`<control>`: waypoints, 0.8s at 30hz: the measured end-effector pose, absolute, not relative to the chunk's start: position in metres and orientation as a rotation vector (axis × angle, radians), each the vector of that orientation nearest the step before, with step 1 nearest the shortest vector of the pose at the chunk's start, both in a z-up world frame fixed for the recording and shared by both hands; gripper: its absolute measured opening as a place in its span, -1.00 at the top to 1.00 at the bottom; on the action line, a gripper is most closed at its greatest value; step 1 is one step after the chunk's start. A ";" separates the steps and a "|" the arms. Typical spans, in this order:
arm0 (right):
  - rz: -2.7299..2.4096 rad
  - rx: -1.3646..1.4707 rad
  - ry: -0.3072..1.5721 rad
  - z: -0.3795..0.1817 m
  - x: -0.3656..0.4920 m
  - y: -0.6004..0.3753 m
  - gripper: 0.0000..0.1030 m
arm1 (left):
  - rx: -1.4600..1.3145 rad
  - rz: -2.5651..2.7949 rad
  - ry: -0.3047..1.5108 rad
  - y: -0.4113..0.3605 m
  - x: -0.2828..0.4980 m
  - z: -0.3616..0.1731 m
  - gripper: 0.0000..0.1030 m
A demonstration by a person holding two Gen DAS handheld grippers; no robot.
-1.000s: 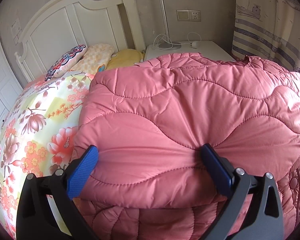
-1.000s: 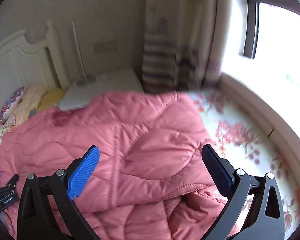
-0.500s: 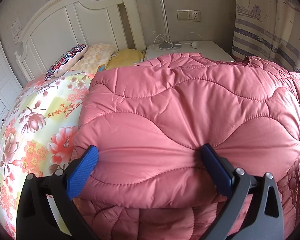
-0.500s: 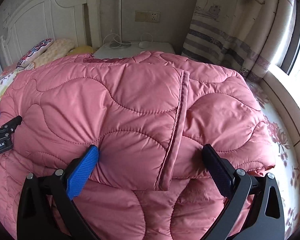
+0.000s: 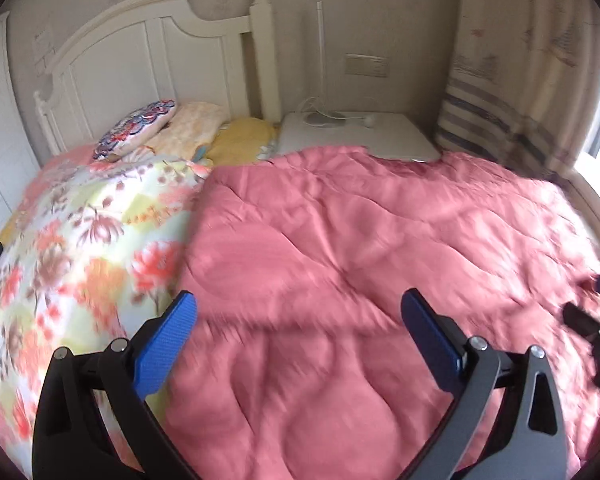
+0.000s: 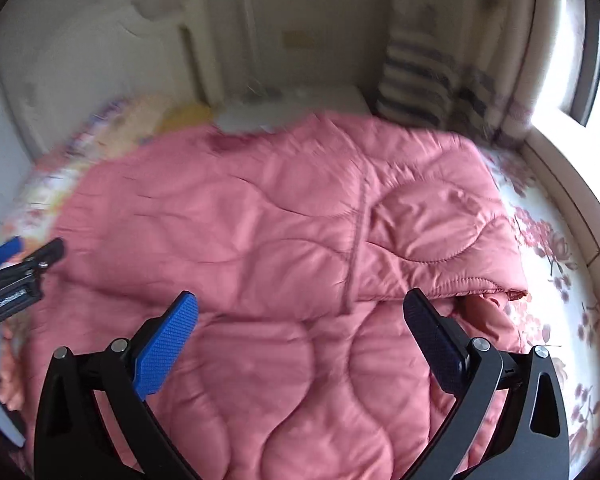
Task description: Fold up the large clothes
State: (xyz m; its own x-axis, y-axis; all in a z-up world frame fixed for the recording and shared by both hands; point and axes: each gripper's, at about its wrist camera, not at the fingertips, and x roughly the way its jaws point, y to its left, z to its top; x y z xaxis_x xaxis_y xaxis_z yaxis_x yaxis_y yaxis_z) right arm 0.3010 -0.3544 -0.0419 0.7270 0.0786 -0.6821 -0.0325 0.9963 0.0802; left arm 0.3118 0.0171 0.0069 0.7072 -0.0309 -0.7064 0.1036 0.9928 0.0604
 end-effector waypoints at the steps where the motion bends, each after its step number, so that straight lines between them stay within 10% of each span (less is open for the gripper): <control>1: 0.065 0.028 0.744 -0.042 0.289 -0.349 -0.91 | 0.119 -0.074 0.801 0.010 0.303 0.001 -0.96; 24: -0.080 0.103 0.871 -0.111 0.185 -0.409 -0.91 | 0.063 -0.059 0.911 0.061 0.210 -0.080 -0.96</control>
